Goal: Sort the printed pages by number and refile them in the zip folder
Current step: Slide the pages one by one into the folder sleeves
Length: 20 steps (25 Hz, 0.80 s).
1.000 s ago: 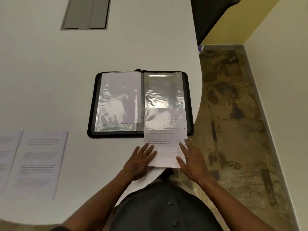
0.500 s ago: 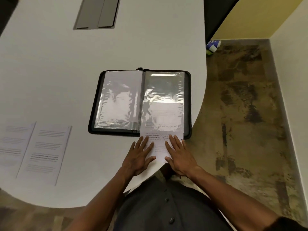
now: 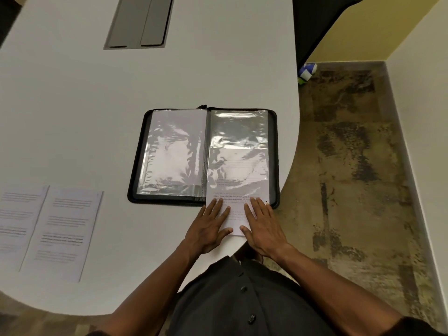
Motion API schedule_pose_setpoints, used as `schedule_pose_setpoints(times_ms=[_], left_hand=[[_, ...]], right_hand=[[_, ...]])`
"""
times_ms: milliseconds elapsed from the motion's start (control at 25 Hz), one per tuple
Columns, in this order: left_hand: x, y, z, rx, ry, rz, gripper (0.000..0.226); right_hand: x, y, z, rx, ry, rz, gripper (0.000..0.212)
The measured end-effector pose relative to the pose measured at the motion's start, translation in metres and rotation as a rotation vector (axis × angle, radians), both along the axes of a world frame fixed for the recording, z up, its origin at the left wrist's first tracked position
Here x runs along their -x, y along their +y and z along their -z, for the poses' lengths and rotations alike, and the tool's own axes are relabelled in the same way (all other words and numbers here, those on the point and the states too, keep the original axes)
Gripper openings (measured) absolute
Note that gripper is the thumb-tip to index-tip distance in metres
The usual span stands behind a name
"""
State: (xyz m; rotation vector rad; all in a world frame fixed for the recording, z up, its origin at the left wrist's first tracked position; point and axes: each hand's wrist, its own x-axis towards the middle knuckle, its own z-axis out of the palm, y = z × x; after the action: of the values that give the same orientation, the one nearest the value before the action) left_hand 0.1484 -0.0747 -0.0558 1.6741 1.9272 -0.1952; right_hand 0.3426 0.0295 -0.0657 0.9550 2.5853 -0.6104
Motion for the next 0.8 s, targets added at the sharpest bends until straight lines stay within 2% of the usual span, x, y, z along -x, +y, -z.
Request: schedule_pose_setpoints(times_ms=[200, 320, 640, 800], left_hand=[[0.004, 0.013, 0.002, 0.008, 0.022, -0.007, 0.084], [0.002, 0.012, 0.003, -0.062, 0.046, -0.039, 0.081], [0.024, 0.032, 0.002, -0.053, 0.069, 0.033, 0.073], [0.035, 0.046, 0.004, -0.005, 0.014, 0.042, 0.080]], right_hand=[[0.004, 0.000, 0.005, -0.013, -0.046, 0.020, 0.088], [0.011, 0.002, 0.005, -0.025, -0.046, 0.055, 0.088], [0.020, -0.004, 0.017, -0.056, -0.040, 0.040, 0.069], [0.032, 0.006, 0.016, -0.079, -0.024, 0.085, 0.068]])
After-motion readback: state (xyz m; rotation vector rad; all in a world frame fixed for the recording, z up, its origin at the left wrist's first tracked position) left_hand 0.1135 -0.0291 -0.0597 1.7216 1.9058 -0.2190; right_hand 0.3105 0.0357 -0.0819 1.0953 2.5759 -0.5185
